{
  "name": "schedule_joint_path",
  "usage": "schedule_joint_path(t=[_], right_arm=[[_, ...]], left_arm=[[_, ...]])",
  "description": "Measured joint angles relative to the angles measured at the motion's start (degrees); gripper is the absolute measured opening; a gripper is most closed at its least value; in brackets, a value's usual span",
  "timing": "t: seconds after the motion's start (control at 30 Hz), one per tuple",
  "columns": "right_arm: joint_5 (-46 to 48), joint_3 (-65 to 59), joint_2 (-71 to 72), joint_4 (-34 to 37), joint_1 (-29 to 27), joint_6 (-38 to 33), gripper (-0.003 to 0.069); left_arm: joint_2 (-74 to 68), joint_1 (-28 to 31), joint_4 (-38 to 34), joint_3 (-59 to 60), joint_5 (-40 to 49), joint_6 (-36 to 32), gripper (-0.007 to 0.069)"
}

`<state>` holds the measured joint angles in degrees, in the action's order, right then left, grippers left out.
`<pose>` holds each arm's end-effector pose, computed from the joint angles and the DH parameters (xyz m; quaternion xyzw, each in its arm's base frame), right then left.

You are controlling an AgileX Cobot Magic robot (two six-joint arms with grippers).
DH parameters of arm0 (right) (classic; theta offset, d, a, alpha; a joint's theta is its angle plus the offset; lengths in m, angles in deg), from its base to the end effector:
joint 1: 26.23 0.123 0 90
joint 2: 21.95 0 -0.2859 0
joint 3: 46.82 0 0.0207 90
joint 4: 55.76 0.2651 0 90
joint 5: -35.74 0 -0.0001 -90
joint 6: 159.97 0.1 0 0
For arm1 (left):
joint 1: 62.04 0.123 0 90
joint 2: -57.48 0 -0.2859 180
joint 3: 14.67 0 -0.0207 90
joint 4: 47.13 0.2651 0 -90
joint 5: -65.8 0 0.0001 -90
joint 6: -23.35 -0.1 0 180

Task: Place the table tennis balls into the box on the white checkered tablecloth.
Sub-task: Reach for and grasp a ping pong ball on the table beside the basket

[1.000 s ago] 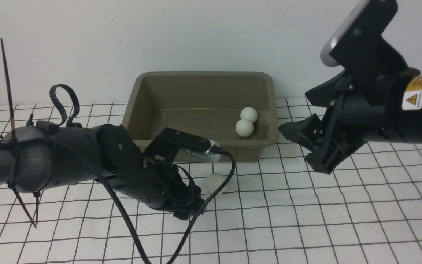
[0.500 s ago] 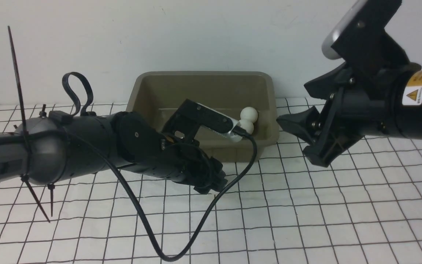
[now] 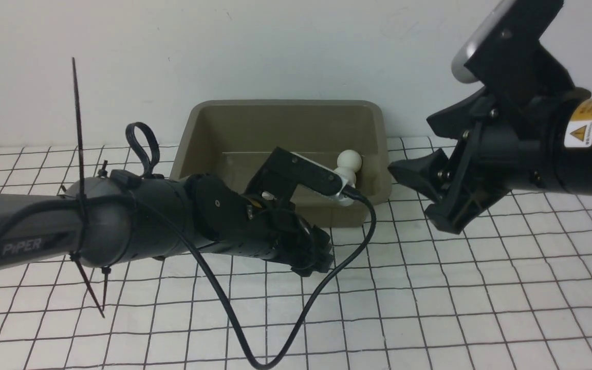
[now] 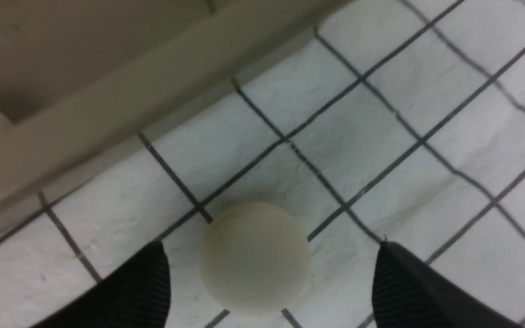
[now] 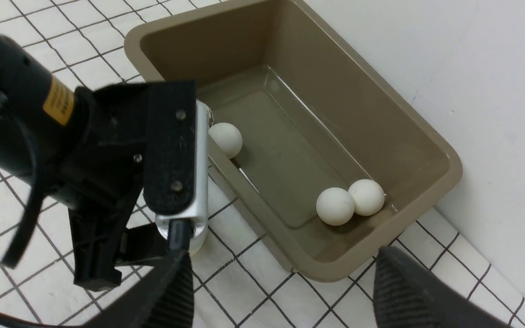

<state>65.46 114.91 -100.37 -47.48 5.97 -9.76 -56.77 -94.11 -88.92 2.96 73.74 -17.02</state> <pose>0.2406 0.1599 0.3338 -0.4243 0.7837 0.0697 0.4483 0.3302 -0.2178 0.1483 0.2645 0.8939 -0.1439 0.3322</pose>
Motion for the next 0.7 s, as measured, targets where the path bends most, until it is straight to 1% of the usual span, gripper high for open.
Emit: schedule_joint_path(t=[0.47, 0.53, 0.57, 0.6, 0.63, 0.67, 0.7], right_arm=[[0.0, 0.0, 0.0, 0.0, 0.0, 0.0, 0.0482], [0.0, 0.0, 0.0, 0.0, 0.0, 0.0, 0.0482], [0.0, 0.0, 0.0, 0.0, 0.0, 0.0, 0.0482], [0.0, 0.0, 0.0, 0.0, 0.0, 0.0, 0.0482], [0.0, 0.0, 0.0, 0.0, 0.0, 0.0, 0.0482], [0.0, 0.0, 0.0, 0.0, 0.0, 0.0, 0.0482], [0.0, 0.0, 0.0, 0.0, 0.0, 0.0, 0.0482]], left_arm=[[-3.6, 0.0, -1.6, 0.0, -4.9, 0.0, 0.0526], [-3.9, 0.0, -1.6, 0.0, -5.4, 0.0, 0.0496], [-4.3, 0.0, -1.7, 0.0, -5.5, 0.0, 0.0463], [-4.9, 0.0, -1.7, 0.0, -6.1, 0.0, 0.0398], [-5.1, 0.0, -1.8, 0.0, -6.3, -0.1, 0.0353], [-5.2, 0.0, -1.8, -0.1, -6.7, 0.0, 0.0334], [-5.2, 0.0, -1.8, -0.1, -6.7, 0.0, 0.0336]])
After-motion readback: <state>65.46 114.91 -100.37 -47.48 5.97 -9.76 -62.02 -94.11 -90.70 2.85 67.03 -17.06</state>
